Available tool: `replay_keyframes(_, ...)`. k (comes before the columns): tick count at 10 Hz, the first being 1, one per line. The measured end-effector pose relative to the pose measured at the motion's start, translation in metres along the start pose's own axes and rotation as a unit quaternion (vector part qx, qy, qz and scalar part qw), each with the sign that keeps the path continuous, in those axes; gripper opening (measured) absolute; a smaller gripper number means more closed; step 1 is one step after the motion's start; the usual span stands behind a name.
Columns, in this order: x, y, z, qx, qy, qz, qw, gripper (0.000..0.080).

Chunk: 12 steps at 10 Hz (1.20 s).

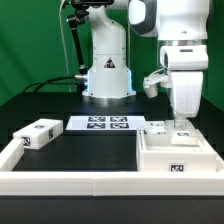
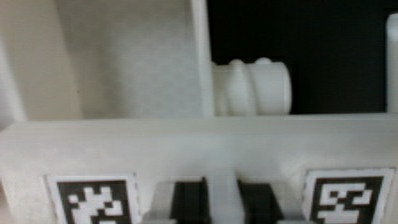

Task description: Assemble cabinet

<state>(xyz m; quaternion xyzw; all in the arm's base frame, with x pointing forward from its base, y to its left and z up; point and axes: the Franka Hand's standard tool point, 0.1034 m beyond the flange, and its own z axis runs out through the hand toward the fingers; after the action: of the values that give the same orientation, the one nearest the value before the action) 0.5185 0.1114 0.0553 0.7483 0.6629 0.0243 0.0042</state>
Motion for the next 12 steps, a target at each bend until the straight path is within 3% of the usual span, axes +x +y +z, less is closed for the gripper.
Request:
replay_keyframes(3,0.001,0.029,0.000,-0.007,0.004,-0.015,1.000,0.0070)
replay_keyframes(8,0.003,0.054,0.000,-0.012,0.005,-0.037,0.999,0.0071)
replay_keyframes(10,0.005,0.063,0.001,-0.005,0.001,-0.036,0.999,0.0071)
replay_keyframes(12,0.005,0.063,0.003,0.016,-0.011,-0.034,0.999,0.0071)
